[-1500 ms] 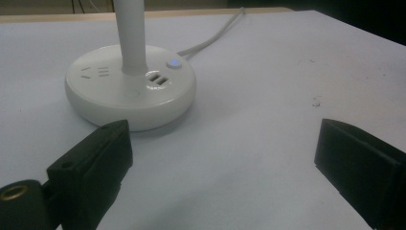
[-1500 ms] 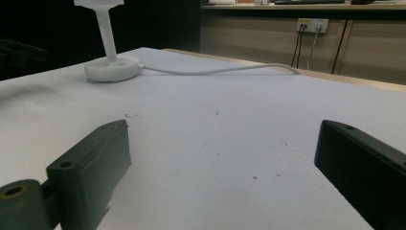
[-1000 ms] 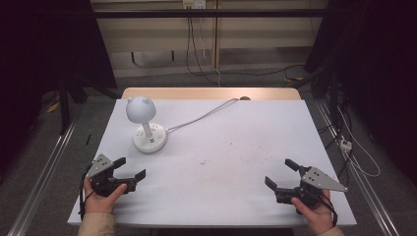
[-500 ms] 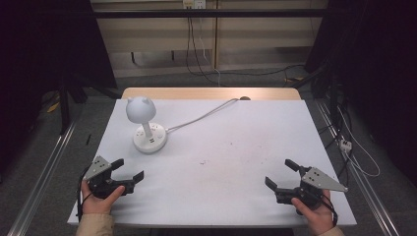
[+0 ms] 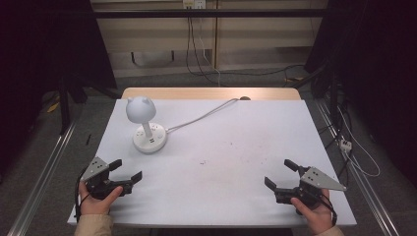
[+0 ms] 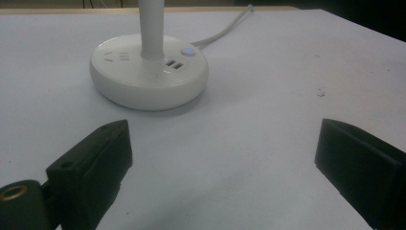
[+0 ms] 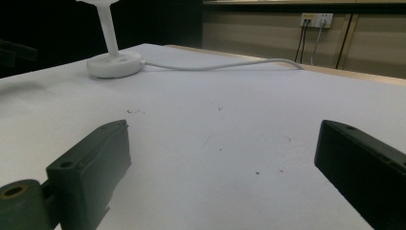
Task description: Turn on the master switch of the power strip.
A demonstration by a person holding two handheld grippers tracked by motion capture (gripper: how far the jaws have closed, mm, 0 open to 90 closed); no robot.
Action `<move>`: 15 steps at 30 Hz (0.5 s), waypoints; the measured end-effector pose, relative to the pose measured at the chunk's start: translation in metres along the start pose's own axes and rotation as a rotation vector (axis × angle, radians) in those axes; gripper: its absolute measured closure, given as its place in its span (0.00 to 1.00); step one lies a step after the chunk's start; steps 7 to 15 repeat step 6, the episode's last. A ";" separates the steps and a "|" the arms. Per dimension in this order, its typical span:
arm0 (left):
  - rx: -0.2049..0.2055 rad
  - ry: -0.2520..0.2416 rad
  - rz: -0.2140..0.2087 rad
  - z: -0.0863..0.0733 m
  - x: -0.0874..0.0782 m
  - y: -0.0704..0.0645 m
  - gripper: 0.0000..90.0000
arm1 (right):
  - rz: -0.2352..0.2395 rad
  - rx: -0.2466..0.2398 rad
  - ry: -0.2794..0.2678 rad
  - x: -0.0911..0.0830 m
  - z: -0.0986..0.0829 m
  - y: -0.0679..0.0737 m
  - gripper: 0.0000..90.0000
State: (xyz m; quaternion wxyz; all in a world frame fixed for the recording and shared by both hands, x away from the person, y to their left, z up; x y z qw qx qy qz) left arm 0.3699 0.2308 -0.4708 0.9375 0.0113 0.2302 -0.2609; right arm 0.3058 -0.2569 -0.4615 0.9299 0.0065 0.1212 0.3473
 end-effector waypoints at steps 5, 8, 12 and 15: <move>0.002 0.005 -0.002 -0.001 0.001 -0.002 0.06 | 0.005 -0.001 0.002 0.002 0.000 0.001 0.05; 0.005 0.005 -0.002 -0.001 0.001 -0.002 0.06 | 0.005 -0.002 0.002 0.002 0.000 0.001 0.05; 0.005 0.005 -0.002 -0.001 0.001 -0.002 0.06 | 0.005 -0.002 0.002 0.002 0.000 0.001 0.05; 0.005 0.005 -0.002 -0.001 0.001 -0.002 0.06 | 0.005 -0.002 0.002 0.002 0.000 0.001 0.05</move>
Point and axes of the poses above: each handheld gripper's, and its own axes: x roughly forward along the jaws, z roughly out of its top, y roughly to its left, the point moved 6 cm from there along x, roughly forward along the jaws, and after that the axes turned 8 degrees about z, right-handed, at the moved point
